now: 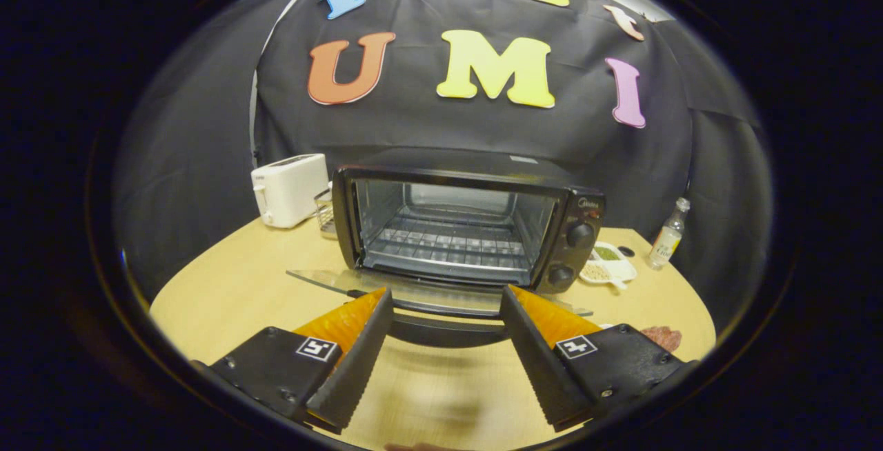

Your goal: Open the toaster oven, put the food inside, and close the toaster oven door.

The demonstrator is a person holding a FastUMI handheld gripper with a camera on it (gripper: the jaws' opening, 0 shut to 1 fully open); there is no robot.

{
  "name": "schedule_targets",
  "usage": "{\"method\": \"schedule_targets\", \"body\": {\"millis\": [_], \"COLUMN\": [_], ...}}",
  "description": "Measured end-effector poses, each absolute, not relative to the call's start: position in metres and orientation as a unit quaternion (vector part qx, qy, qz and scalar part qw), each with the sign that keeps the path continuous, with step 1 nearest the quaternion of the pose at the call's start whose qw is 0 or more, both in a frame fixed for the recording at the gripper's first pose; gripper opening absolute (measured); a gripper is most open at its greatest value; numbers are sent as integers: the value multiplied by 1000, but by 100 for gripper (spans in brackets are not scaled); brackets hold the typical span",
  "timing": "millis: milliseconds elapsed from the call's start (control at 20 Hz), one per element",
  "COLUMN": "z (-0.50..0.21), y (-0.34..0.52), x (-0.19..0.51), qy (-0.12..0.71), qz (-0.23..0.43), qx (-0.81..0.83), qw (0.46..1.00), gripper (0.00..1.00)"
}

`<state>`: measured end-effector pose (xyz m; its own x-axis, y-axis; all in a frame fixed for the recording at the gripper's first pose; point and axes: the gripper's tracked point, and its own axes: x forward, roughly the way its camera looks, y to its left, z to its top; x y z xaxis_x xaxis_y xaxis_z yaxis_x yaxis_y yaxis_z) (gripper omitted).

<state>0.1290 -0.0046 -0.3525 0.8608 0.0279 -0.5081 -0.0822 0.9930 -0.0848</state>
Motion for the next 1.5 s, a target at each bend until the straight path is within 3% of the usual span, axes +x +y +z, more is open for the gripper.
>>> {"method": "schedule_targets", "body": {"millis": [250,700,1000,1500], "z": [-366,-433,-410,-326], "y": [-6,-9,-8,-123], "x": [119,95,81,20], "qy": [249,347,349,321], "qz": [33,46,101,121], "qx": [-44,-6,58,75], "qw": [967,937,930,936], "gripper": [100,100,100,99]}}
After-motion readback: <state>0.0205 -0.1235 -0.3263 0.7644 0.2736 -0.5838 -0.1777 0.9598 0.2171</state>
